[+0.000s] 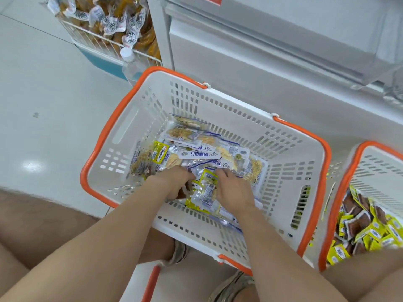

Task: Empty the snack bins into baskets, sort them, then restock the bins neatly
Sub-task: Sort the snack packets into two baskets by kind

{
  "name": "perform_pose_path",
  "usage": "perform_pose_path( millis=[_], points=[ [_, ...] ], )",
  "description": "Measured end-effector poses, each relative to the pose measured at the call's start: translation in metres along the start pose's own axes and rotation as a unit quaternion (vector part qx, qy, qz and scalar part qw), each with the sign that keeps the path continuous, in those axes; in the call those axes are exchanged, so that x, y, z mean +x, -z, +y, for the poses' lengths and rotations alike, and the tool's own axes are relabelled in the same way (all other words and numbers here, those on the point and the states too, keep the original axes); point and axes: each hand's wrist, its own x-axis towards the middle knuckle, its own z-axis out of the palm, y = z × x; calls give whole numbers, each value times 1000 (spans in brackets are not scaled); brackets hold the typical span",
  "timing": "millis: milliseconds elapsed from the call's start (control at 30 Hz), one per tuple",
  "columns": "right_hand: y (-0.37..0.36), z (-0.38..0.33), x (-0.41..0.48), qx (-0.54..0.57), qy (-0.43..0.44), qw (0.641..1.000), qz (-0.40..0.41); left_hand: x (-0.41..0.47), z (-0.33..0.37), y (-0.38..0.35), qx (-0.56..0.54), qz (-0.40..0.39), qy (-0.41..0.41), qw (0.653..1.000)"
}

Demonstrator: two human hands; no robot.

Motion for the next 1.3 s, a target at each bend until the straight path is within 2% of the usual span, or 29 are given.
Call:
perform_pose_path(
  millis=[167,300,467,633,767,833,933,1033,1100,1167,1233,1300],
  points=[
    [-16,-10,-1,-21,27,999,-39,-3,0,-4,-55,3,-3,998],
    [-3,-16,12,-20,-4,997,-69,1,0,-9,-110,4,14,994],
    [1,-27,18,-20,4,989,-148,1,8,-8,-51,-21,54,997],
    [13,-27,32,11,32,974,-225,-2,3,-7,-59,-29,47,997],
    [25,-35,39,-29,48,955,-292,-9,0,-8,-63,-11,52,997],
    [27,-38,39,-50,61,951,-299,-15,-4,-3,-91,11,64,994],
    [35,-33,42,-54,78,959,-268,-22,-14,10,-192,41,87,977],
    [48,-17,40,28,63,972,-223,-33,-17,29,-249,80,72,963],
    [59,-6,34,111,36,973,-199,-40,-17,38,-344,113,68,930],
    [69,1,25,198,1,969,-147,-48,-14,44,-432,177,67,882],
    [78,3,13,297,-47,952,-58,-55,-7,48,-527,250,81,808],
    [88,3,-1,394,-91,914,24,-63,4,53,-603,307,96,730]
  ],
)
